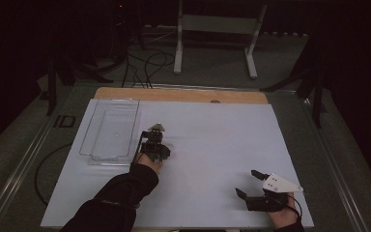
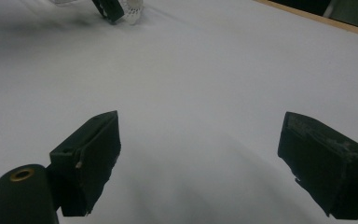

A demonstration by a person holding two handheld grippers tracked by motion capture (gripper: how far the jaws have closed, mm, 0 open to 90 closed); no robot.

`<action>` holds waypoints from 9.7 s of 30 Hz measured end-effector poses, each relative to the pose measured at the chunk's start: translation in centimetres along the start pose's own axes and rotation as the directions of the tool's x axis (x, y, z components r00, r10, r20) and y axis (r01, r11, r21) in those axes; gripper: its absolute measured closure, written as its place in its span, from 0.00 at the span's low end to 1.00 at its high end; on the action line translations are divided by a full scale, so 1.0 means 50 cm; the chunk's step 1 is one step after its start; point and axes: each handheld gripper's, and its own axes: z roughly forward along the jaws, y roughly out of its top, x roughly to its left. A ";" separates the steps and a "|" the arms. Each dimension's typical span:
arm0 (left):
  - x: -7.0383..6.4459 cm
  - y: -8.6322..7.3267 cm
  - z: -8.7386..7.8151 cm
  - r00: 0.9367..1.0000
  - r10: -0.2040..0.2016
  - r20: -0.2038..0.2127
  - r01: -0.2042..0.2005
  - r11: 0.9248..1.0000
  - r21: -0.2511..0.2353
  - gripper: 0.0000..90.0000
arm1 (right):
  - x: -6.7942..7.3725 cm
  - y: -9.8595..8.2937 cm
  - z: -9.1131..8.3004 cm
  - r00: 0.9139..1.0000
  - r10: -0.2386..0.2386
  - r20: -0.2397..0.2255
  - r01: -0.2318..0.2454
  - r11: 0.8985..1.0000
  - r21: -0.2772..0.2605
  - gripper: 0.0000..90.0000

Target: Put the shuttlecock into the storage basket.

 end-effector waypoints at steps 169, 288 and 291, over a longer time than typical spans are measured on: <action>0.297 0.093 -0.222 0.947 0.319 0.020 -0.317 0.946 -0.069 1.00 | 0.005 -0.001 0.011 1.000 0.000 -0.003 0.000 0.999 0.032 0.14; 0.197 0.066 -0.229 0.912 0.396 0.104 -0.389 0.917 -0.082 0.00 | 0.005 -0.003 0.010 1.000 0.000 0.007 0.000 0.999 0.044 0.14; 0.188 0.067 -0.230 0.905 0.409 0.118 -0.400 0.912 -0.094 0.00 | 0.004 -0.003 0.010 1.000 0.000 0.006 0.000 0.999 0.044 0.14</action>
